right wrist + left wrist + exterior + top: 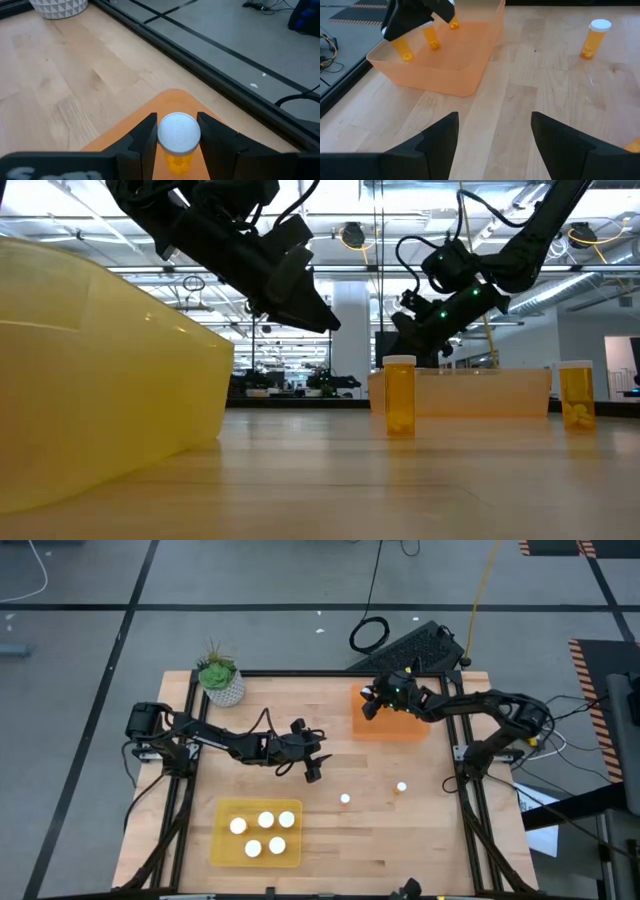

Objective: Pick and place medicine bottles into bin by pill shape (circle, oval)
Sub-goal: Put the small pill bottle into the orange bin

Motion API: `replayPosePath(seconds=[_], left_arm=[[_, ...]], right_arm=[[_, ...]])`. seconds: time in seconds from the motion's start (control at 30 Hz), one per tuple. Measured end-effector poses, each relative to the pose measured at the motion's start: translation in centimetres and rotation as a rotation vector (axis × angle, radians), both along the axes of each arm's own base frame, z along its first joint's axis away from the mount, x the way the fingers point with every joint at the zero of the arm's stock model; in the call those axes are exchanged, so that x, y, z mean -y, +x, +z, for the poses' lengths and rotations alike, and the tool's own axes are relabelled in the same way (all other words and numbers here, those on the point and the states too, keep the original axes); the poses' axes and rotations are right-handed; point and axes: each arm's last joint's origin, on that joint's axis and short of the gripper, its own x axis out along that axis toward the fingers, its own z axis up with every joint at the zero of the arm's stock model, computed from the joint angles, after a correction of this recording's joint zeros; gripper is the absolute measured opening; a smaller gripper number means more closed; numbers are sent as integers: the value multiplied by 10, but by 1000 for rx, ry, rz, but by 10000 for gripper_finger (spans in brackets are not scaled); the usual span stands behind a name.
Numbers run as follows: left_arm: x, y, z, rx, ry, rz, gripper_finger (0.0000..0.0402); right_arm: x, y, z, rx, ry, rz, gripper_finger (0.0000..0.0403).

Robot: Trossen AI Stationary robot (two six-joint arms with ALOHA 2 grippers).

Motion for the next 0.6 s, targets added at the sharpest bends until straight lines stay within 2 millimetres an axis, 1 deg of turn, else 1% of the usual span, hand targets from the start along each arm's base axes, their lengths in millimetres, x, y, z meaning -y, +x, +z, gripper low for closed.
replayPosePath(seconds=[0.2,0.43,0.6], left_arm=[[0,0,0,0,0,0,251],[0,0,0,-1,1,-1,251],[0,0,0,-1,-5,-11,251]], right_arm=[[2,2,-8,-6,16,-8,123],[5,7,-26,-21,32,-9,123],[6,8,-29,-21,34,-12,124]])
